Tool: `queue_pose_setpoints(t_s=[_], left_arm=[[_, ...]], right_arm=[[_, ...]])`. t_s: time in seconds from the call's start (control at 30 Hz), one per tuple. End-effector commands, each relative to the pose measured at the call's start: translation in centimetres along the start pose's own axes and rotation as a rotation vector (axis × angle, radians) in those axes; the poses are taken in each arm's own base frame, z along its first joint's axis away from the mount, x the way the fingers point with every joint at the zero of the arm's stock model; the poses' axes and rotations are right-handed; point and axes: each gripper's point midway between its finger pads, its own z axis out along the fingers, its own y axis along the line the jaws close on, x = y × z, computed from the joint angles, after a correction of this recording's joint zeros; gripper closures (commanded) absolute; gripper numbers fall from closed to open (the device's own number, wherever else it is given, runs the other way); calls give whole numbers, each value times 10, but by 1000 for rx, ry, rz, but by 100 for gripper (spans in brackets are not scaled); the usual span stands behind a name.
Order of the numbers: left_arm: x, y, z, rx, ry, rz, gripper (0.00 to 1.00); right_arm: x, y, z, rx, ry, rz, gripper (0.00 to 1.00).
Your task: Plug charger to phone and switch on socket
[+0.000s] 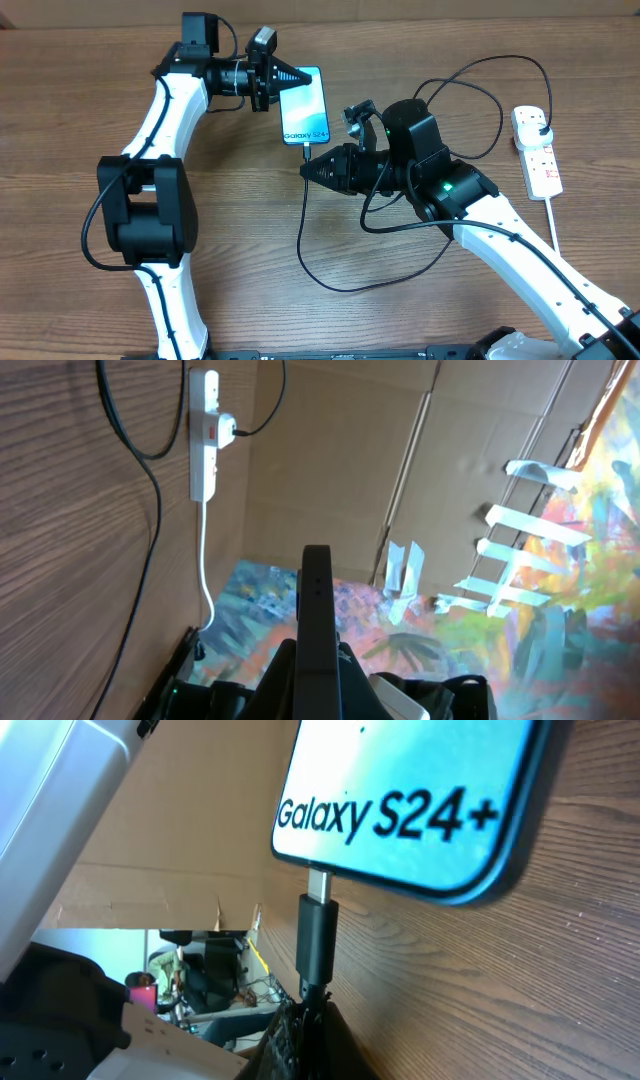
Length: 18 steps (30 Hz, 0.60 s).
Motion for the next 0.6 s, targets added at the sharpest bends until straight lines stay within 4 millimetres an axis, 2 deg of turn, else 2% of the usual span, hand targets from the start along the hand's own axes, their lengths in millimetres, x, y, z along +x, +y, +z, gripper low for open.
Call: queue_pose_setpoints(t_s=[0.0, 0.57], left_arm=[[5, -10, 4, 20, 28, 38, 96], [1, -13, 2, 21, 20, 60, 96]], right_arm=[[2, -1, -1, 9, -7, 7, 96], [3, -3, -1, 19, -4, 18, 96]])
